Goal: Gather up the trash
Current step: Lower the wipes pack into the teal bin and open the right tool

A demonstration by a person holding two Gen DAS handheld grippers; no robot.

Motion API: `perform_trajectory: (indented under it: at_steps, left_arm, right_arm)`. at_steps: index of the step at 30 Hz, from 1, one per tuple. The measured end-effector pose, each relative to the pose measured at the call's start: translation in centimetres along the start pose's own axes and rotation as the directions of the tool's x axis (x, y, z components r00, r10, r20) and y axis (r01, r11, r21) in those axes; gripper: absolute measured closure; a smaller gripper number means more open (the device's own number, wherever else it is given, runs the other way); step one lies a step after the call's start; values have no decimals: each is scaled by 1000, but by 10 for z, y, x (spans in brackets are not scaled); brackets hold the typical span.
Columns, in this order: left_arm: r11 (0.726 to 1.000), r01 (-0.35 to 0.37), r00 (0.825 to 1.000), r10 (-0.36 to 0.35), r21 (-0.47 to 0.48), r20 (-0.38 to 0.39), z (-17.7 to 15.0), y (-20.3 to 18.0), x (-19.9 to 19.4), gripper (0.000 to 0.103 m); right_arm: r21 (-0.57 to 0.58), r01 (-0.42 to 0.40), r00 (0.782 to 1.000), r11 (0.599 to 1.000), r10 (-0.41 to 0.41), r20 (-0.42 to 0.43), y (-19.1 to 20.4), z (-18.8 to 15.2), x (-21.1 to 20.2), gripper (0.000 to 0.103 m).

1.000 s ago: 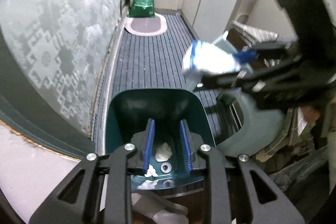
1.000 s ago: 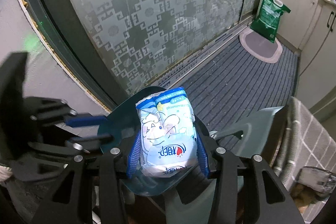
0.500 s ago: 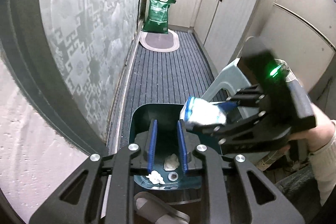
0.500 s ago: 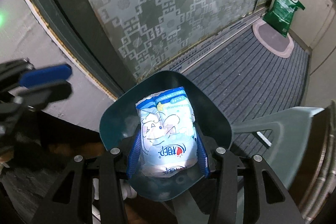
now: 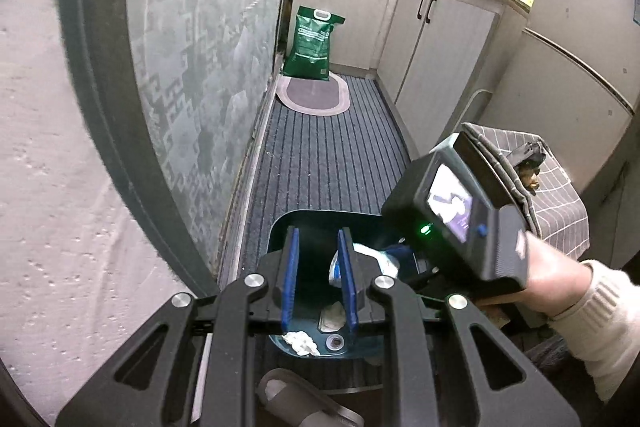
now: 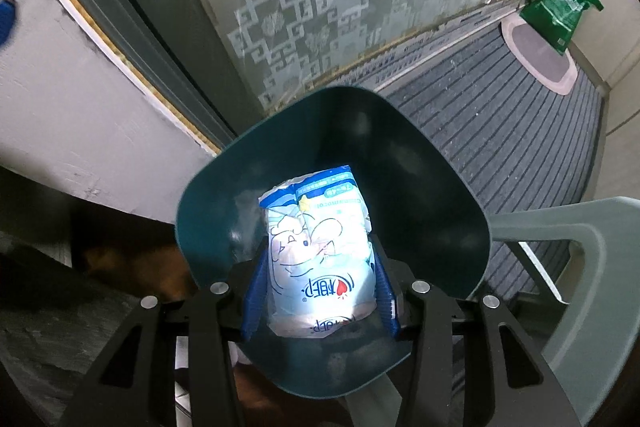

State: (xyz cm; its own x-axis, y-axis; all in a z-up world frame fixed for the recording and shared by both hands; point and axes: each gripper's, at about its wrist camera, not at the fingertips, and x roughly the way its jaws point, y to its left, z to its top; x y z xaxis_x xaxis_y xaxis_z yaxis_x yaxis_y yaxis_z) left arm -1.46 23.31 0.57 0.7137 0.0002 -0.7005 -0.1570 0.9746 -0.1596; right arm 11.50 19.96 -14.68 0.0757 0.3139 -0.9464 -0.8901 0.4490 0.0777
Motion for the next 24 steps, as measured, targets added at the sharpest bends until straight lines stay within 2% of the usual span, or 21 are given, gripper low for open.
perform_trajectory:
  at_steps: [6,10,16,19,21,24]
  left_arm:
    - [1000,3,1000,-3,-4,24,2,1,-11,82]
    - [1000,4,999,-3,-7,44,3,0,-19,82]
    - [1000,15,997,-14,-17,80,8,-3,-29,82]
    - [1000,20,995,-19,-9,96,11,-8,-33,79]
    - [1000,18,995,-17,-5,102,12,-12,-34,78]
    - [1000,14,994,-14,1,112,15,-18,-36,78]
  right_arm:
    - [-7,40,997,999,-41,-65,0,-4,22,54]
    - [-9,53,996,999,-53,-78,2,-6,27,52]
    - [-10,47,997,999,-47,-62,7,-6,20,47]
    - [-2,41,998,999,-41,-51,7,-6,16,41]
    - [4,37,998,999,-37,-48,7,-6,12,30]
    - [10,20,1000,1000,-20,-17,8,-5,2,29]
